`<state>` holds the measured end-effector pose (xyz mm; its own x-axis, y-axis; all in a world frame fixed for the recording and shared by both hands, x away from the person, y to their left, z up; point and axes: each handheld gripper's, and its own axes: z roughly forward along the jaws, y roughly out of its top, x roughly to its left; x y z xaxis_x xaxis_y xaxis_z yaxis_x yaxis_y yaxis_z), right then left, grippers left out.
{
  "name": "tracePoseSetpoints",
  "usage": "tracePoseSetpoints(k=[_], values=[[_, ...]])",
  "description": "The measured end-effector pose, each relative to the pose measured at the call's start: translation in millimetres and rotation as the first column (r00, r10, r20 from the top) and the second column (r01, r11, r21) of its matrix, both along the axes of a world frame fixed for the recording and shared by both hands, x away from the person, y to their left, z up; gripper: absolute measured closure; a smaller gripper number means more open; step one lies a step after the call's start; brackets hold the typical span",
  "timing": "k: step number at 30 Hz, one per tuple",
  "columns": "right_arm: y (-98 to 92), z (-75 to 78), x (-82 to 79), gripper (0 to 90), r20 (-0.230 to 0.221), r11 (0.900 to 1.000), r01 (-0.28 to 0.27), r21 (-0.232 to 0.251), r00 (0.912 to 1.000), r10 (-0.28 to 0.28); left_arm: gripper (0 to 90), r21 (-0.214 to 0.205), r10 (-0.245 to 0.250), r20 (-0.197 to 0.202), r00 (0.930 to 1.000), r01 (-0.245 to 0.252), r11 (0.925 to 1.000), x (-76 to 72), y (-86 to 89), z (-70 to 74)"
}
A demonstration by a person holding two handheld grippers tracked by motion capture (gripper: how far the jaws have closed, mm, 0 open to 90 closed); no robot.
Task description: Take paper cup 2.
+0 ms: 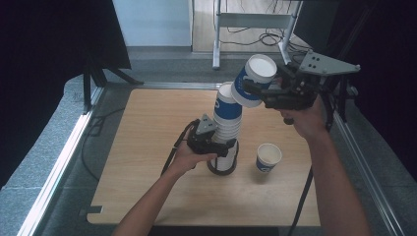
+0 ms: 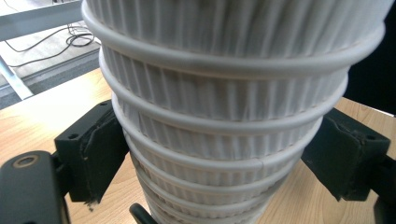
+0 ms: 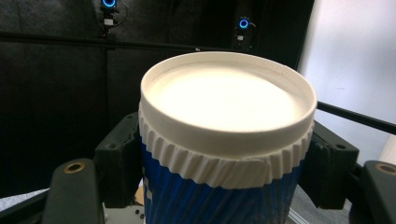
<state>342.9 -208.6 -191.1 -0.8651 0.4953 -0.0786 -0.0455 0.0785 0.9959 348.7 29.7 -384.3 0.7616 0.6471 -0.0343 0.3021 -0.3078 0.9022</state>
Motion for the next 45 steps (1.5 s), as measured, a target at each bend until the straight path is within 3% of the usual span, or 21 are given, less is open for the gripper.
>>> tracePoseSetpoints(k=[11,23,34,38,45], values=[[-20.6,-5.8,-14.2,26.5,0.014,0.9999,0.017,-0.003,0.9998,-0.017,12.6,0.003,0.002,-0.002,1.0000,-0.002,1.0000,-0.7,0.4,0.1],[-44.5,-25.8,-27.1,26.4,0.007,0.9991,0.040,-0.012,0.9992,-0.039,12.6,0.003,0.001,-0.004,1.0000,-0.001,1.0000,-0.8,0.7,-0.1],[-44.3,-55.6,-35.9,26.3,-0.020,0.9989,0.027,-0.039,0.9994,-0.028,12.3,0.009,0.026,-0.021,0.9995,-0.025,0.9996,-2.8,-1.9,2.1],[-41.8,-67.6,-36.6,26.3,-0.032,0.9987,0.019,-0.048,0.9993,-0.020,11.6,0.029,0.035,0.011,0.9993,-0.035,0.9990,-6.0,-2.6,3.8],[-35.3,-81.6,-43.6,26.2,-0.036,0.9985,-0.009,-0.053,0.9993,0.007,9.9,0.008,0.020,0.005,0.9998,-0.020,0.9998,-9.9,3.3,5.7]])
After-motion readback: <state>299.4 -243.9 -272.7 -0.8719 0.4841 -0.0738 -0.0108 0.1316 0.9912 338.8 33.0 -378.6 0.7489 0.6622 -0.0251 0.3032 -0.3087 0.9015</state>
